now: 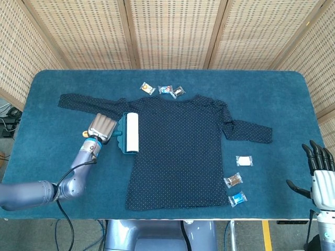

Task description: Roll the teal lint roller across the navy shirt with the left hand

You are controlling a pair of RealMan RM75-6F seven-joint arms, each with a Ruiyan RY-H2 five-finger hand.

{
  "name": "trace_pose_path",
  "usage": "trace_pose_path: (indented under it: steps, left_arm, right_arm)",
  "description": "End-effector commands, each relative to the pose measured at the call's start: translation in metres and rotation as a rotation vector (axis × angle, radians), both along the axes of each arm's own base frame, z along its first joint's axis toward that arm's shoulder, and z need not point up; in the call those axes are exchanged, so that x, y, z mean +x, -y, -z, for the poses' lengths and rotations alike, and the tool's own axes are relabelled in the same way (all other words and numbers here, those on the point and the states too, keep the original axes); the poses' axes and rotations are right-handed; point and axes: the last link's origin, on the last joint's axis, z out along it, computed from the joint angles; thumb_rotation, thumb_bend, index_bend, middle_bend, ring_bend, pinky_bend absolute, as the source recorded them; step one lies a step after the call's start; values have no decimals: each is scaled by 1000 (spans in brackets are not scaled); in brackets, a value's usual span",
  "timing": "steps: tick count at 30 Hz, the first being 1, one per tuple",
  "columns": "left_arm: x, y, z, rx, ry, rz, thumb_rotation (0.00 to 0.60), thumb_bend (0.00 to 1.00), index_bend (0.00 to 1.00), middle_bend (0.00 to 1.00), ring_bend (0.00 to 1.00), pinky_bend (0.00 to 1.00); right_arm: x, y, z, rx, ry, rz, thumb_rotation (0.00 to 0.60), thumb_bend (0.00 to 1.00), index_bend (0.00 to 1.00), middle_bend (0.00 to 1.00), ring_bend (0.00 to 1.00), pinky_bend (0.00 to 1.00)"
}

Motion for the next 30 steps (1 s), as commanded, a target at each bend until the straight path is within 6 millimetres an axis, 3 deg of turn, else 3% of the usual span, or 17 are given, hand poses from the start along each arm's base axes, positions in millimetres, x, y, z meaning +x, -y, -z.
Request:
trace_pose_path:
  steps: [1, 20, 30]
  left_arm:
    - [11, 1, -5, -40, -76, -23, 600, 875, 887, 907, 800, 715]
    - [69, -11, 18, -83, -264, 65, 600, 900, 885, 905, 791, 699]
    - [78, -7, 45, -126, -335, 90, 600, 900, 885, 905, 791, 699]
  right_arm:
    - [-1, 0, -2, -4, 6, 3, 600, 139, 83, 0, 0, 0]
    - [-11, 5, -7, 6, 50, 28, 600, 140, 83, 0, 0, 0]
    - [-11, 5, -7, 19, 80, 24, 600, 140, 84, 0, 0, 0]
